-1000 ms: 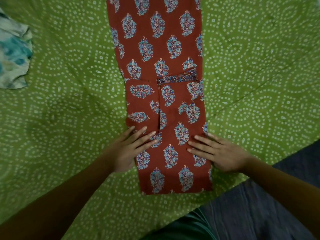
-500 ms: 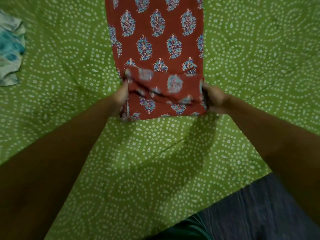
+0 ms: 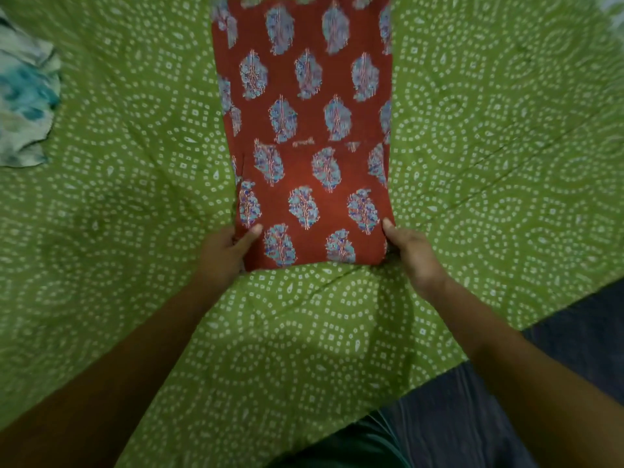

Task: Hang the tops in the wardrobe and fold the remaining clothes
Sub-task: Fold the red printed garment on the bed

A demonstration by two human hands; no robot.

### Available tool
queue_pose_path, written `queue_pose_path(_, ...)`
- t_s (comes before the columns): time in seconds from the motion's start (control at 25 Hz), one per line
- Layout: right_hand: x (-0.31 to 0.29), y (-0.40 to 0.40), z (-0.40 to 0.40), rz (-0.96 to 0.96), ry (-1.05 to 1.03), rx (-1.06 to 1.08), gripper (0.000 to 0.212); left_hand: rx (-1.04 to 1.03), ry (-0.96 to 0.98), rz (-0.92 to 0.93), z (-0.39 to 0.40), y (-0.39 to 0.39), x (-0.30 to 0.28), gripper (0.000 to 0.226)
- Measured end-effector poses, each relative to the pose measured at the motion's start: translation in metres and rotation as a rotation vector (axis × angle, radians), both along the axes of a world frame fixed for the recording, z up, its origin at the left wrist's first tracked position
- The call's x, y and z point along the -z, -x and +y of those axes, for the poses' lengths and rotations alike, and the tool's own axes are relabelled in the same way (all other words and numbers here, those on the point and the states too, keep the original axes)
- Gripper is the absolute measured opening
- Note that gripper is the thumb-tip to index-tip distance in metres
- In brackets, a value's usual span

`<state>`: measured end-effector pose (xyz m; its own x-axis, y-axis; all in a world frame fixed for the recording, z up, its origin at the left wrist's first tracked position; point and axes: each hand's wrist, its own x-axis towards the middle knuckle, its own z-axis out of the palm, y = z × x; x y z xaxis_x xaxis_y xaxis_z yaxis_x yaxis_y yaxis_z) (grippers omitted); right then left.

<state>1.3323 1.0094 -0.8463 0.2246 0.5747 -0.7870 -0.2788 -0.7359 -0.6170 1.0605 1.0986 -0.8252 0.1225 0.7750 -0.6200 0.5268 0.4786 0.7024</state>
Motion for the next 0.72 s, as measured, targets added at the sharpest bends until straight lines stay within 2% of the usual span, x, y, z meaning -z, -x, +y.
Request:
queue_pose_path(0.08, -0.008, 0.016, -0.035, -0.022, 0.054, -0.062, 0.031, -0.024, 0.08, 0.024, -0.024, 0.016, -0.002, 0.014)
queue_pose_path(0.2, -0.016, 0.037, -0.073, -0.041, 0.102, -0.07, 0.029, 0.077, 0.162, 0.144, -0.052, 0.037, 0.005, 0.031)
queue_pose_path(0.28, -0.019, 0.038, -0.081, -0.147, 0.03, -0.024, 0.018, 0.13, 0.02, 0.245, -0.051, 0.044, 0.003, 0.028)
queue_pose_path(0.32, -0.018, 0.031, -0.082, -0.282, -0.019, -0.107, 0.014, 0.199, -0.142, 0.323, -0.045, 0.048, 0.002, 0.02)
queue_pose_path(0.36, -0.017, 0.021, -0.082, -0.504, -0.08, -0.306, 0.033, 0.368, -0.378, 0.418, -0.035, 0.054, -0.001, 0.028)
queue_pose_path(0.44, -0.004, -0.006, -0.077, -1.005, -0.256, -0.9, 0.08, 0.944, -0.867, 0.539, -0.01, 0.074, 0.004, 0.063)
queue_pose_path(0.48, 0.005, -0.017, -0.07, -1.186, -0.372, -1.14, 0.089, 1.245, -1.001, 0.553, 0.004, 0.082, 0.006, 0.07)
queue_pose_path(0.56, 0.014, -0.024, -0.041, -1.322, -0.561, -1.405, 0.081, 1.575, -1.047, 0.553, 0.031, 0.076, 0.011, 0.075)
queue_pose_path(0.64, 0.026, -0.023, -0.002, -1.388, -0.643, -1.522, 0.067, 1.696, -1.002, 0.627, 0.055, 0.043, 0.019, 0.081)
queue_pose_path(0.72, 0.038, -0.027, 0.036, -1.423, -0.766, -1.646, 0.06, 1.752, -1.073, 0.606, 0.075, 0.014, 0.03, 0.075)
